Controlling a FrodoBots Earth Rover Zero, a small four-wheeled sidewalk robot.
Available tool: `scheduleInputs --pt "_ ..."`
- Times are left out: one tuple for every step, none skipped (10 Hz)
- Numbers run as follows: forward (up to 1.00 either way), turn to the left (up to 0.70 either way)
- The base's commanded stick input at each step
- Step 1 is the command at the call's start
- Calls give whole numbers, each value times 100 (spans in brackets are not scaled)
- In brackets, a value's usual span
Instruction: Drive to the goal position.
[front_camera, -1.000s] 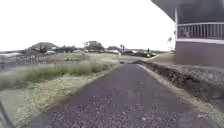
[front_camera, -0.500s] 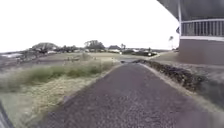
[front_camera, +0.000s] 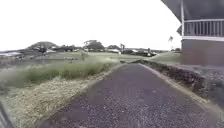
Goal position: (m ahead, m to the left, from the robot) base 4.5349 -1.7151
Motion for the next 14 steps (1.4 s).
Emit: scheduleInputs --pt "70 -33" --pt "70 -33" --pt "70 -33" --pt "70 -25" --pt "70 -11" --pt "70 1" --pt "70 1" --pt "70 1" --pt "70 1" --pt "70 1" --pt "70 1" --pt "70 1" --pt "70 1" --pt "70 1"
